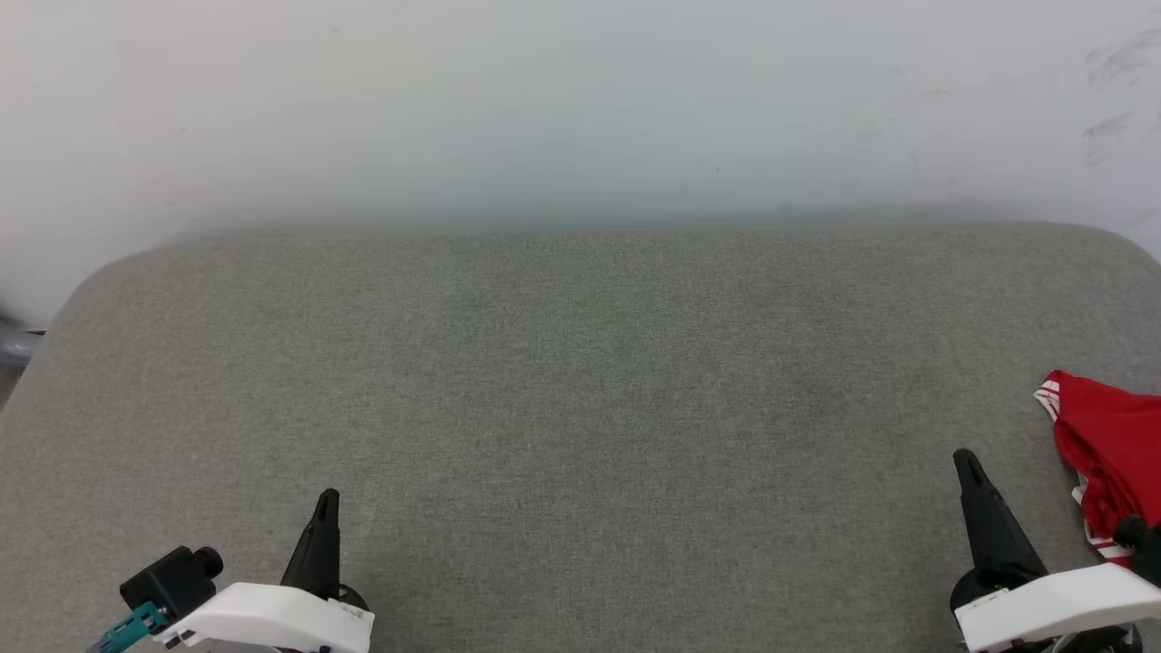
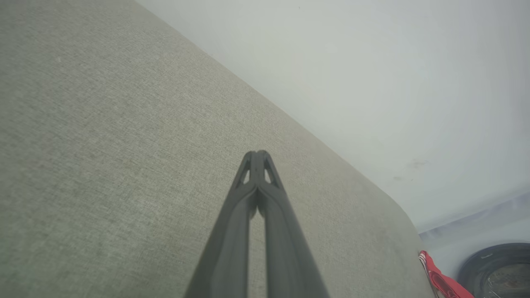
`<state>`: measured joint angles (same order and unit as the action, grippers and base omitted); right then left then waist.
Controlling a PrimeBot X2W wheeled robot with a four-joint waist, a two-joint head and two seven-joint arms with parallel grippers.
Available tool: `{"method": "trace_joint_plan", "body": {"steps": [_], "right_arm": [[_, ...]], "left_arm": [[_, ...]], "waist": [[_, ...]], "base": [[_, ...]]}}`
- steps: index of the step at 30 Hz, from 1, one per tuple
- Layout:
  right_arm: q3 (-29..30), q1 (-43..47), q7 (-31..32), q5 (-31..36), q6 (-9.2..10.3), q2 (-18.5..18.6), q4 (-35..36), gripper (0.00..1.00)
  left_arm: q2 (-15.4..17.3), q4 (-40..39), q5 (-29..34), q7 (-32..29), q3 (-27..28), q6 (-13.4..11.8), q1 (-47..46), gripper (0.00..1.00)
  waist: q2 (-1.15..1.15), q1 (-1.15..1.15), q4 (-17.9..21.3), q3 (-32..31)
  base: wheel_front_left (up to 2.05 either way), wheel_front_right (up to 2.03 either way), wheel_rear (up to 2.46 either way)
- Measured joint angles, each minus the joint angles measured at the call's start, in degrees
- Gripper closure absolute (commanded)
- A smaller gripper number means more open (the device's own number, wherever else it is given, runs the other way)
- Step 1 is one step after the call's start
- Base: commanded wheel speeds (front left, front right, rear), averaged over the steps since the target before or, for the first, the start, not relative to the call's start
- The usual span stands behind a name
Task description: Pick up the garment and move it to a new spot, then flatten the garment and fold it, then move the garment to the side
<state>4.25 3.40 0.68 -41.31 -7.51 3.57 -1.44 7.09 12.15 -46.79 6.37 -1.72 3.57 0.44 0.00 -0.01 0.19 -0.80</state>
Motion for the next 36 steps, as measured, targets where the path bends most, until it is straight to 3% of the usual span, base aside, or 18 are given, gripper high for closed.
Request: {"method": "trace_joint_plan", "body": {"steps": [36], "right_arm": [[0.12, -4.47, 2.24, -26.7, 0.01, 0.33, -6.37, 1.0]], "left_arm": [[-2.13, 0.94, -23.1, -6.51, 4.15, 1.99, -3.2, 1.0]], "waist": [[0.0, 0.0, -0.08, 0.4]], "base": [[0.0, 0.0, 0.0]]}}
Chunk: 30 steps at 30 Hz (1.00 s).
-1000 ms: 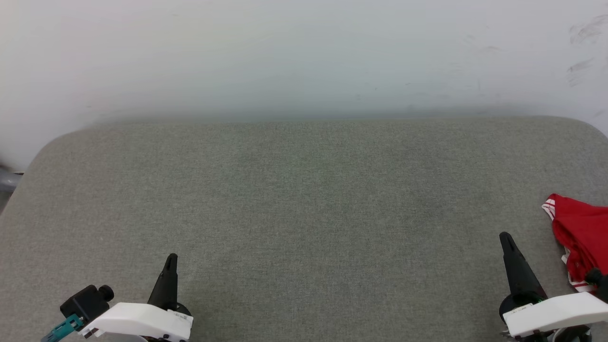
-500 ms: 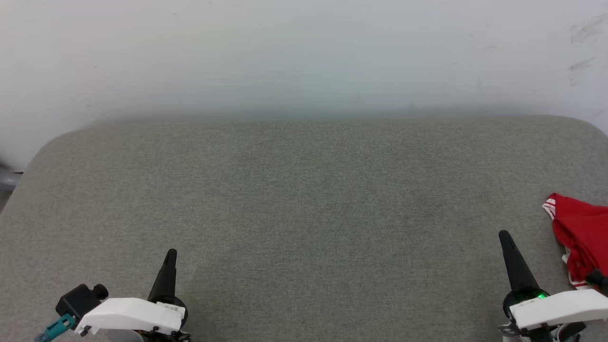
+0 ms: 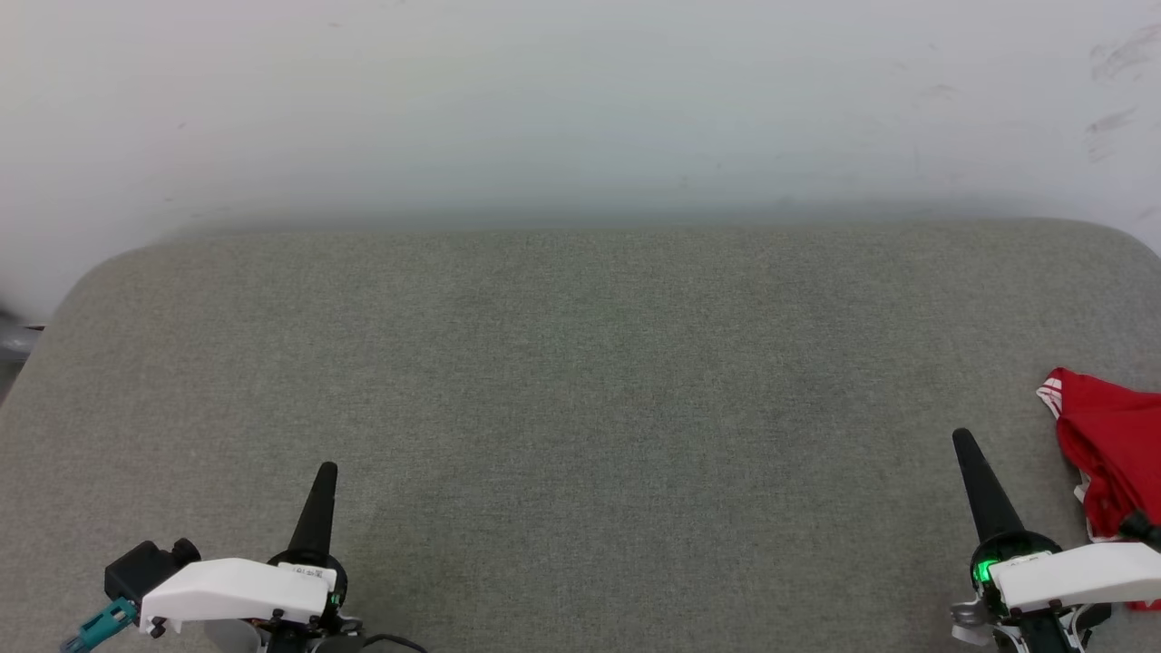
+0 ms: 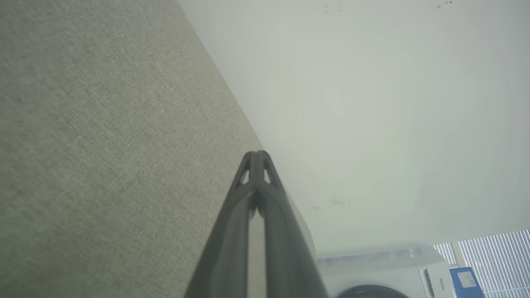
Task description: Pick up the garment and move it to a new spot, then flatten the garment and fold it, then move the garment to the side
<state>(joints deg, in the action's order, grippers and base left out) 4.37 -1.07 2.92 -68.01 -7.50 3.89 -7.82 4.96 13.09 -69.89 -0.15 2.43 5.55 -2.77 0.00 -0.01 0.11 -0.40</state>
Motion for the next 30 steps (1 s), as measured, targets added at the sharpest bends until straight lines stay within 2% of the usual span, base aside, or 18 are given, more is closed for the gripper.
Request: {"method": "trace_joint_plan", "body": {"steps": [30], "right_arm": [[0.46, -2.82, 1.45, -15.17, 0.0, -0.01, -3.7, 1.0]], "left_arm": [[-1.26, 0.54, -13.4, -3.81, 2.46, 1.04, -2.01, 1.0]], "waist": [[0.0, 0.01, -0.06, 0.32]], "base": [[0.0, 0.0, 0.0]]}}
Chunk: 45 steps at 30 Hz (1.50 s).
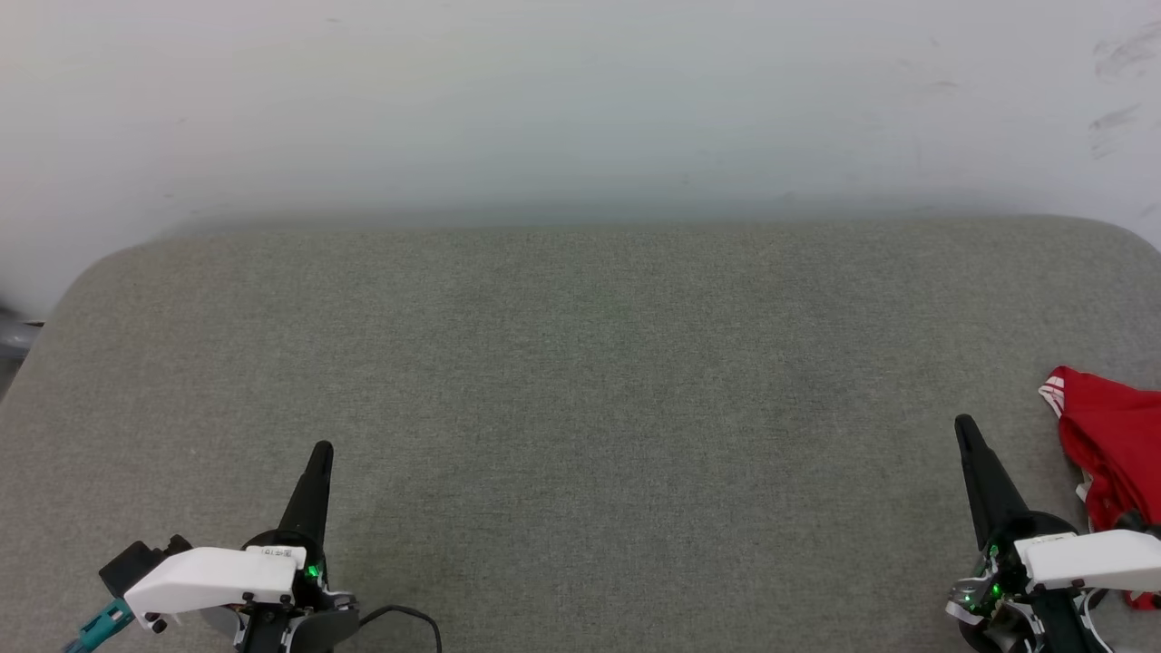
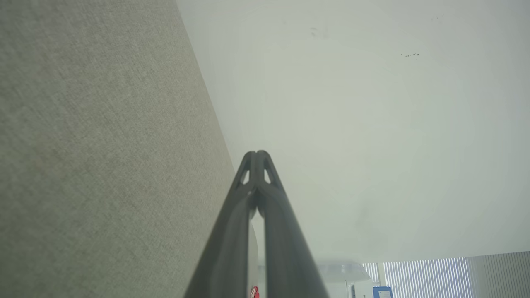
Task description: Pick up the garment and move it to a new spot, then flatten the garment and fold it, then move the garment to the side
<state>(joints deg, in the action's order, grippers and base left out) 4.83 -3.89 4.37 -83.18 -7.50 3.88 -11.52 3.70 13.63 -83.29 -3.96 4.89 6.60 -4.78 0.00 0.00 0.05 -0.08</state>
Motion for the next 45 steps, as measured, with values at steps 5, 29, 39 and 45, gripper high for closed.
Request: {"method": "trace_joint_plan", "body": {"steps": [5, 29, 39, 45], "right_arm": [[0.1, -0.36, 0.23, -2.13, 0.0, -0.01, -0.54, 1.0], [0.47, -1.82, 1.2, -10.14, 0.0, -0.09, -2.55, 1.0], [0.63, -1.83, 1.24, -10.13, 0.0, -0.19, -2.55, 1.0], [0.71, -1.85, 1.3, -10.12, 0.0, -0.23, -2.56, 1.0]], "left_arm": [[-0.2, 0.1, -1.88, -0.6, 0.42, 0.15, -0.19, 1.0], [-0.79, 0.44, -9.09, -2.53, 1.65, 0.81, -1.27, 1.0], [-0.8, 0.44, -9.09, -2.53, 1.65, 0.81, -1.31, 1.0], [-0.8, 0.45, -9.09, -2.53, 1.66, 0.81, -1.31, 1.0]], "waist": [[0.0, 0.0, -0.01, 0.05], [0.0, 0.0, -0.05, 0.26], [0.0, 0.0, -0.05, 0.26], [0.0, 0.0, -0.05, 0.26]], "base": [[0.0, 0.0, 0.0], [0.0, 0.0, 0.0], [0.0, 0.0, 0.0], [0.0, 0.0, 0.0]]}}
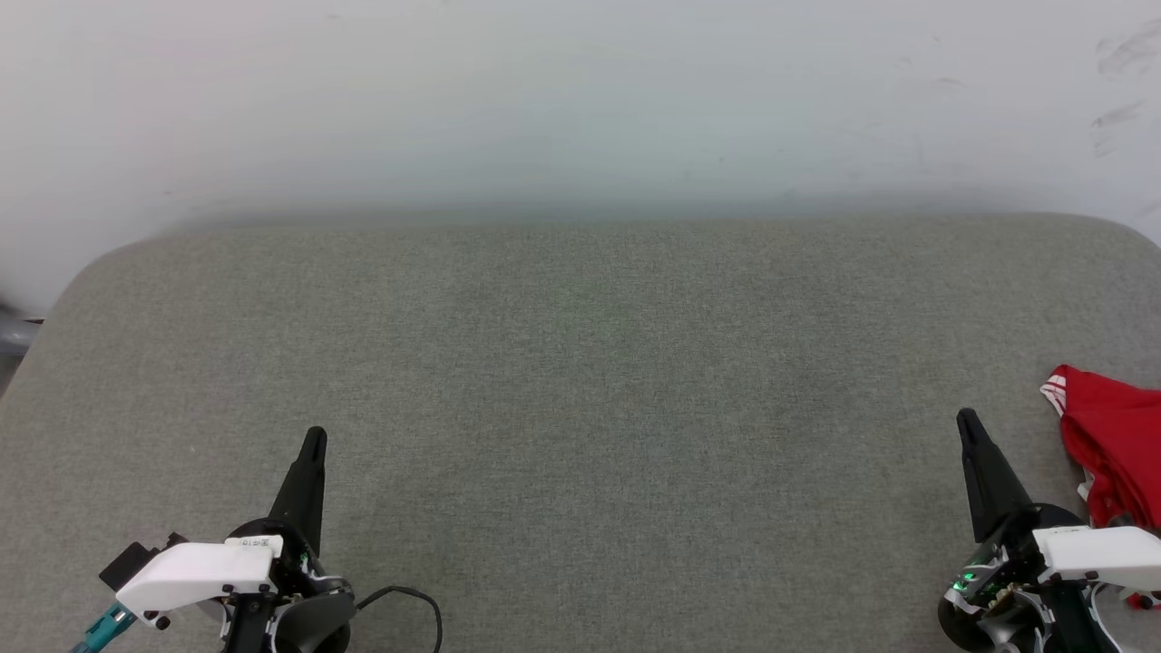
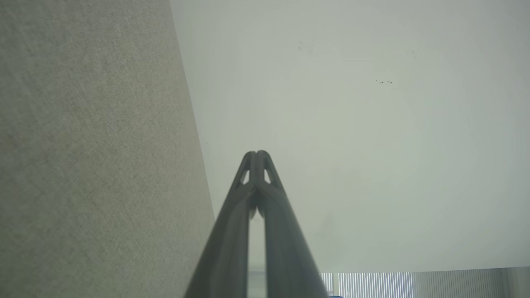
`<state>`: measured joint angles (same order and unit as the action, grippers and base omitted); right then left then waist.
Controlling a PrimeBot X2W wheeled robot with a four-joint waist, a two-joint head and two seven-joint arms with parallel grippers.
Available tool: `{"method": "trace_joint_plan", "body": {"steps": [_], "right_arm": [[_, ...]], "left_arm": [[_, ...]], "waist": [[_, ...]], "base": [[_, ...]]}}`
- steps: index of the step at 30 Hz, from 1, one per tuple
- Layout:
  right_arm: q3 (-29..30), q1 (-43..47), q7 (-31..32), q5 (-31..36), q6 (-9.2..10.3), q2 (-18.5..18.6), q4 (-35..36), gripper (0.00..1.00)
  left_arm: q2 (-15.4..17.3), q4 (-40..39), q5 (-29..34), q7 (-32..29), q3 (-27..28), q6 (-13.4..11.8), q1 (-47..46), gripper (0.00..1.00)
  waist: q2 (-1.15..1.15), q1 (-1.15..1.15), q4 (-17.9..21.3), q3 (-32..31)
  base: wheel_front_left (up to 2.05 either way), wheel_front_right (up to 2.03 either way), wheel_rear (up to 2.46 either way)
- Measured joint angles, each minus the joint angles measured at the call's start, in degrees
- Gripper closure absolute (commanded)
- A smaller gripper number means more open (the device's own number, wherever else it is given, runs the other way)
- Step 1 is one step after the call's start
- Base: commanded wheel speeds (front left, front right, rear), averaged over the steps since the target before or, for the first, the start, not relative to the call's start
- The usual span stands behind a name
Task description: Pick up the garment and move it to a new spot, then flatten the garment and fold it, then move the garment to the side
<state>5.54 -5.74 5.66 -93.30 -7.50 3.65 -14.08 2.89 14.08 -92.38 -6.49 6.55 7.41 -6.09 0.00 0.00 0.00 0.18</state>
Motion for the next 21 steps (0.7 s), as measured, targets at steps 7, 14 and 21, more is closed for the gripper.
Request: {"method": "trace_joint_plan", "body": {"steps": [7, 14, 21], "right_arm": [[0.09, -0.02, 0.18, 0.08, 0.0, -0.05, 0.0, 1.0], [0.16, -0.05, 0.2, 0.1, 0.0, -0.11, 0.0, 1.0], [0.26, -0.1, 0.25, 0.16, 0.0, -0.18, -0.01, 1.0]], "left_arm": [[0.0, 0.0, 0.0, 0.0, -0.01, 0.0, 0.0, 1.0], [0.0, 0.0, 0.0, 0.0, 0.0, 0.0, 0.0, 1.0], [0.0, 0.0, 0.0, 0.0, 0.0, 0.0, -0.01, 1.0]], "waist": [[0.0, 0.0, 0.0, 0.0], [0.0, 0.0, 0.0, 0.0], [0.0, 0.0, 0.0, 0.0]], "base": [[0.0, 0.0, 0.0], [0.0, 0.0, 0.0], [0.0, 0.0, 0.0]]}}
